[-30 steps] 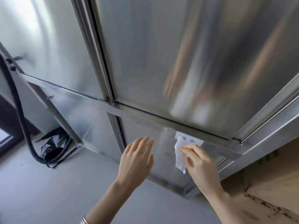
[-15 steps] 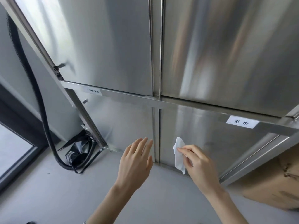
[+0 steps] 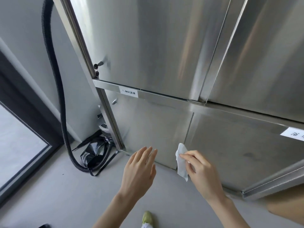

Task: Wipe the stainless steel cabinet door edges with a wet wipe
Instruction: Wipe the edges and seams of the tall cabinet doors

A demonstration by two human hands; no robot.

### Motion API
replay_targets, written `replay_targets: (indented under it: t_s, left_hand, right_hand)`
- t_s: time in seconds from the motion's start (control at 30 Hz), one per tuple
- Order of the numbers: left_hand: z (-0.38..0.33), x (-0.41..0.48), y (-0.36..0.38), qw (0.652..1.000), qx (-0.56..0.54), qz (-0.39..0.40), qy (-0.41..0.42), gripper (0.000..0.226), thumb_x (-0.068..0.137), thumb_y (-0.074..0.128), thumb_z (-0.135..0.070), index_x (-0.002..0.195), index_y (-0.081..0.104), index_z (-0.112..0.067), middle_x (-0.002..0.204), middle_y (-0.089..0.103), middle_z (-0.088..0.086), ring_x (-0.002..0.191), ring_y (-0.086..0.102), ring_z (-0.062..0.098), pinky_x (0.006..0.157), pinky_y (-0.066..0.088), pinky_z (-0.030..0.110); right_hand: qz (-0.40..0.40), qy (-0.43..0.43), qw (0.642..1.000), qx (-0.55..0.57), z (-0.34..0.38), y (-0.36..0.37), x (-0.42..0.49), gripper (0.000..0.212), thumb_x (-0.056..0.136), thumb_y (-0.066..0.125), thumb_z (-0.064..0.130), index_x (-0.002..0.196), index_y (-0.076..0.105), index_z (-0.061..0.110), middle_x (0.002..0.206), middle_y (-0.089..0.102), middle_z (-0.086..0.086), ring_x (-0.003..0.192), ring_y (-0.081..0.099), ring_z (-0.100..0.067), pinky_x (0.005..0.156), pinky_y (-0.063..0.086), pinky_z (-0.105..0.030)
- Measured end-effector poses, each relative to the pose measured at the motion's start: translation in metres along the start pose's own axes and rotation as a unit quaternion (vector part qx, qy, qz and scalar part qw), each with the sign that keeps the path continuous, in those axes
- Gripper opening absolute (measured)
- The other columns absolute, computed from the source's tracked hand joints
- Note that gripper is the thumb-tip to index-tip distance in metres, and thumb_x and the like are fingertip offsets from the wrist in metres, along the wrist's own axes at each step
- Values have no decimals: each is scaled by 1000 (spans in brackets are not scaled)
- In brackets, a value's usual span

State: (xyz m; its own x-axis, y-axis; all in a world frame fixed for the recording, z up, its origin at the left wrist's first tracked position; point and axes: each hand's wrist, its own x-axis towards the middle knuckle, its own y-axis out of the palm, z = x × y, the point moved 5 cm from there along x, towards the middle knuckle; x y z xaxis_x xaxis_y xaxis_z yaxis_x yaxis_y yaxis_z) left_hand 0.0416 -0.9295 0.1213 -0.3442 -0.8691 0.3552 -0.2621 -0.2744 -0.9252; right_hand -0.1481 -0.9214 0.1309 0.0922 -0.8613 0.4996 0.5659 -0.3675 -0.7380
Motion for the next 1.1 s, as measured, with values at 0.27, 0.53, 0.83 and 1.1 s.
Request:
replay_targets:
  t_s: [0.27,0.53,0.83,1.1]
  left_hand:
    - [110,58,-7,999,37,14,24,51,65,84,-14,115,70,-9,115,69,4,108,66,24,89,56,37]
    - [223,95,-16,998,63,-5,5,54,60,86,-12,112,72,-8,114,70,5,108,67,25,87,57,39]
    - [349,127,-1,995,63,8,78,56,55,87,-16,109,73,-11,113,70,2,109,66,21,91,53,34]
    - [465,160,-7,984,46,54,162,58,57,89,-17,112,72,-11,120,68,4,114,64,23,89,56,40]
  right_hand:
    - [3,16,1000,11,27,78,90,42,61,74,-16,90,74,14,84,65,6,67,61,-11,51,43,-19]
    - [14,-22,1000,11,59,138,172,47,58,72,-18,90,73,15,84,64,6,72,57,-9,57,41,-14]
    - [-5,-17,1000,-18,105,228,225,43,59,70,-20,89,73,10,83,64,2,71,61,-15,55,51,-25]
    - [-32,41,998,-39,180,307,276,43,61,68,-22,91,73,7,83,65,-2,67,62,-20,53,53,-30]
